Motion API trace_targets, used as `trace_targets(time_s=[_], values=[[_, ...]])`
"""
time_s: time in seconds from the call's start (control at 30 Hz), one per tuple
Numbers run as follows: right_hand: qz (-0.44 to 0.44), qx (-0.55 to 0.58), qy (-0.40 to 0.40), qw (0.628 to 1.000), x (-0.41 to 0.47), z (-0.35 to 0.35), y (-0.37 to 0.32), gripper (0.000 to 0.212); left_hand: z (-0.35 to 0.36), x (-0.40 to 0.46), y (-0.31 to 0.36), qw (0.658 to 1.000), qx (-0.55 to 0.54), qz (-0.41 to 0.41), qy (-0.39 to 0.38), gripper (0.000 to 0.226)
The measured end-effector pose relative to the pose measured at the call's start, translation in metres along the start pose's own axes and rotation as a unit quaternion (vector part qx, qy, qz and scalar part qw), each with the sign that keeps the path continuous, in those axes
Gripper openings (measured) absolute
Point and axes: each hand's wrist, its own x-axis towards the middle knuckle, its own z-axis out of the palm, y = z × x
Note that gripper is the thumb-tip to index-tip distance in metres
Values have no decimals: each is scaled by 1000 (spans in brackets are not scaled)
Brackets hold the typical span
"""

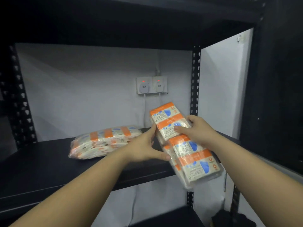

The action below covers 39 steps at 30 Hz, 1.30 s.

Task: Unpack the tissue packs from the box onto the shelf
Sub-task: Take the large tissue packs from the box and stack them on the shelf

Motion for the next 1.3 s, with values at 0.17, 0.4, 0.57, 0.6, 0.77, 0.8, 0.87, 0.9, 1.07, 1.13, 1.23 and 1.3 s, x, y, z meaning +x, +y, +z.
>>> trace_targets(time_s=[0.17, 0.4, 0.57, 0.6, 0.77, 0.8, 0.87, 0.9, 1.07, 1.13, 1.23, 1.3], values=[[69, -57, -30, 996, 28, -32, 23, 43, 20, 48, -6, 999, -4, -17, -34, 109], [93, -232, -72, 966, 64, -40, 38, 60, 37, 84, -33, 998, 16, -56, -10, 118], [43, -304, -92, 947, 62, -45, 25, 60, 31, 83, -27, 988, 140, -65, 14, 118], [39, -298, -98, 949, 58, -47, 23, 60, 29, 81, -23, 987, 148, -58, 18, 116], [63, -205, -104, 971, 27, -65, 26, 72, 30, 64, -4, 979, 190, -78, 0, 119], [60, -182, -114, 975, 19, -67, 29, 64, 32, 60, -2, 977, 196, -85, -5, 124], [53, -137, -143, 979, 6, -70, 35, 51, 39, 51, 1, 972, 216, -87, -11, 123], [47, -126, -149, 980, 1, -70, 37, 50, 43, 48, 2, 970, 227, -83, -9, 116], [24, -124, -95, 987, -8, -65, 46, 54, 58, 50, 8, 967, 245, -73, 8, 93], [19, -129, -86, 988, -8, -64, 46, 51, 61, 52, 10, 970, 234, -71, 12, 84], [8, -140, -91, 986, -7, -65, 44, 41, 63, 55, 9, 969, 235, -75, 13, 83], [5, -144, -90, 986, -10, -66, 41, 28, 63, 55, 8, 967, 243, -79, 20, 84]])
